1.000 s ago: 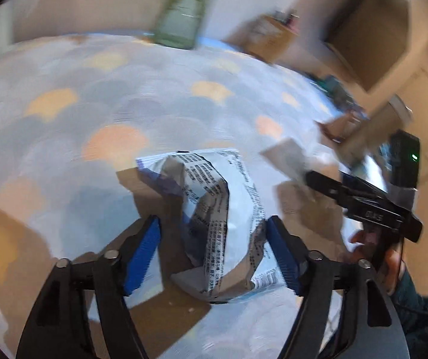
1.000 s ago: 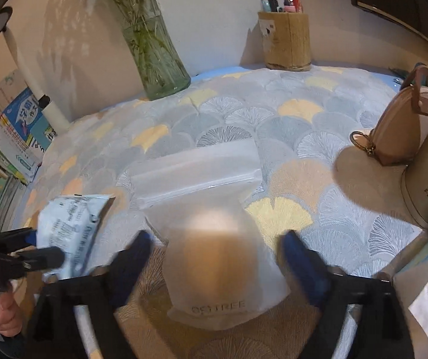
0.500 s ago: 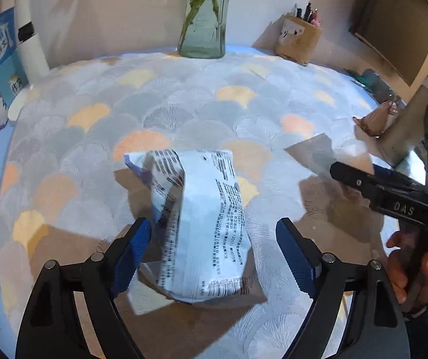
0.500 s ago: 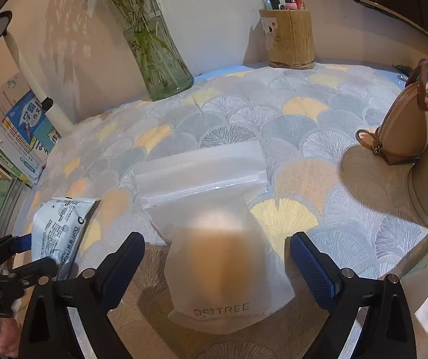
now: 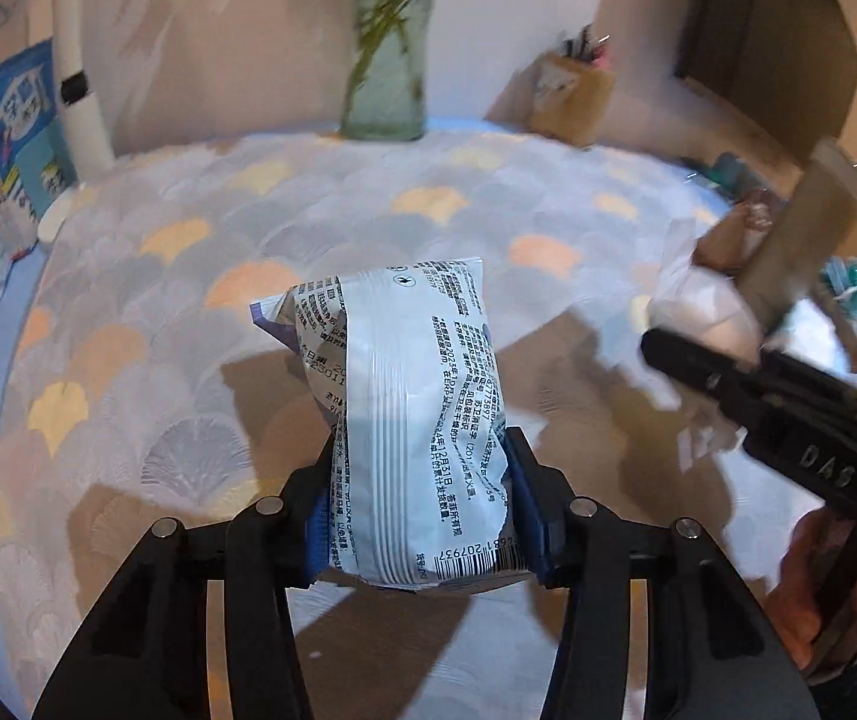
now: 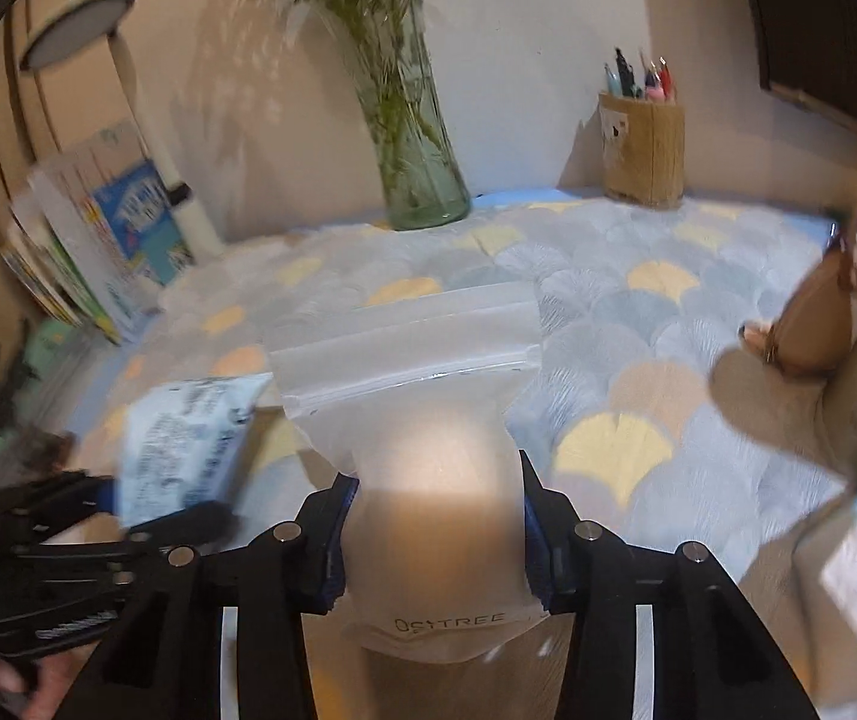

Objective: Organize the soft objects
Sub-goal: 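Grasp white printed pouch with left tool while right grasps white zip bag, then carry both pouches to glass plate and open both tools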

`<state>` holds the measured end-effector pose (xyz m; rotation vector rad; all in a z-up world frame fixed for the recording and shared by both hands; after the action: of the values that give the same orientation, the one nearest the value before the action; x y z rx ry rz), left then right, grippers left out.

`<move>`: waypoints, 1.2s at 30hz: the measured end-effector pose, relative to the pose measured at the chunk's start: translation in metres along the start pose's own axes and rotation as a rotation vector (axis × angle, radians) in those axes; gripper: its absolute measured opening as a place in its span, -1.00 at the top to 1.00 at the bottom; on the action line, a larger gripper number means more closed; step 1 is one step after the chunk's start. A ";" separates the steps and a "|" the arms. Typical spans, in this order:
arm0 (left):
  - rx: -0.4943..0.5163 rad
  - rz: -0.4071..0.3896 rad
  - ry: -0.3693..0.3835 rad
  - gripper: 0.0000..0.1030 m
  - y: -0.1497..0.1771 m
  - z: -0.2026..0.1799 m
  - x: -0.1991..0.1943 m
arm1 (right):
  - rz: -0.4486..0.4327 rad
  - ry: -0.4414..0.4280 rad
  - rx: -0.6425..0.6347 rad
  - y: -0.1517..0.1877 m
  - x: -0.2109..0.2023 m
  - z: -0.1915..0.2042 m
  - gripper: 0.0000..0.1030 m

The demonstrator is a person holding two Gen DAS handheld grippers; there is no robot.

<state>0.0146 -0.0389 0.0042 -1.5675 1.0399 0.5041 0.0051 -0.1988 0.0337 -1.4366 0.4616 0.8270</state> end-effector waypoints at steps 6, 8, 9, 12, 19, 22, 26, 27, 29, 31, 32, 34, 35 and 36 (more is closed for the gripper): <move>0.045 -0.046 0.156 0.10 -0.003 -0.052 -0.040 | -0.056 -0.004 0.040 -0.009 -0.052 -0.008 0.13; 0.055 -0.045 0.227 0.10 -0.003 -0.073 -0.053 | -0.091 0.009 0.038 -0.015 -0.074 -0.011 0.14; 0.066 -0.045 0.260 0.10 -0.004 -0.085 -0.060 | -0.107 0.016 0.039 -0.017 -0.084 -0.013 0.14; 0.123 -0.058 0.318 0.10 -0.004 -0.123 -0.076 | -0.138 0.030 0.042 -0.023 -0.116 -0.024 0.13; 0.292 -0.062 0.402 0.10 -0.003 -0.231 -0.090 | -0.173 0.126 0.115 -0.012 -0.184 -0.084 0.14; 0.350 -0.056 0.457 0.10 -0.002 -0.282 -0.087 | -0.215 0.200 0.173 -0.005 -0.221 -0.126 0.13; 0.382 -0.047 0.524 0.10 0.001 -0.345 -0.067 | -0.277 0.285 0.272 0.008 -0.265 -0.197 0.13; 0.388 -0.047 0.523 0.10 0.000 -0.363 -0.058 | -0.276 0.311 0.297 0.012 -0.271 -0.216 0.13; 0.399 -0.046 0.513 0.10 -0.004 -0.390 -0.041 | -0.255 0.368 0.334 0.017 -0.277 -0.254 0.13; 0.418 -0.059 0.501 0.10 -0.009 -0.418 -0.026 | -0.213 0.410 0.354 0.019 -0.275 -0.293 0.13; 0.436 -0.068 0.488 0.10 -0.011 -0.430 -0.019 | -0.189 0.415 0.361 0.019 -0.273 -0.308 0.13; 0.455 -0.074 0.454 0.10 -0.015 -0.452 -0.003 | -0.126 0.406 0.368 0.018 -0.257 -0.338 0.13; 0.459 -0.078 0.441 0.10 -0.018 -0.459 0.004 | -0.106 0.406 0.371 0.016 -0.251 -0.348 0.13; 0.461 -0.085 0.425 0.10 -0.020 -0.465 0.013 | -0.090 0.409 0.375 0.013 -0.244 -0.358 0.13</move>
<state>-0.0602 -0.4799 0.1336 -1.3163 1.2924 -0.1378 -0.0932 -0.6016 0.1606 -1.2601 0.8101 0.3442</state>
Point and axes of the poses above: each gripper's, at about its wrist camera, not at the fingertips, and x roughly the way its jaws point, z to its left, y to its underside, the point moved 6 cm from there along x, roughly the way its jaws point, and after that the axes turned 11 degrees about -x, right-handed, at the moved point
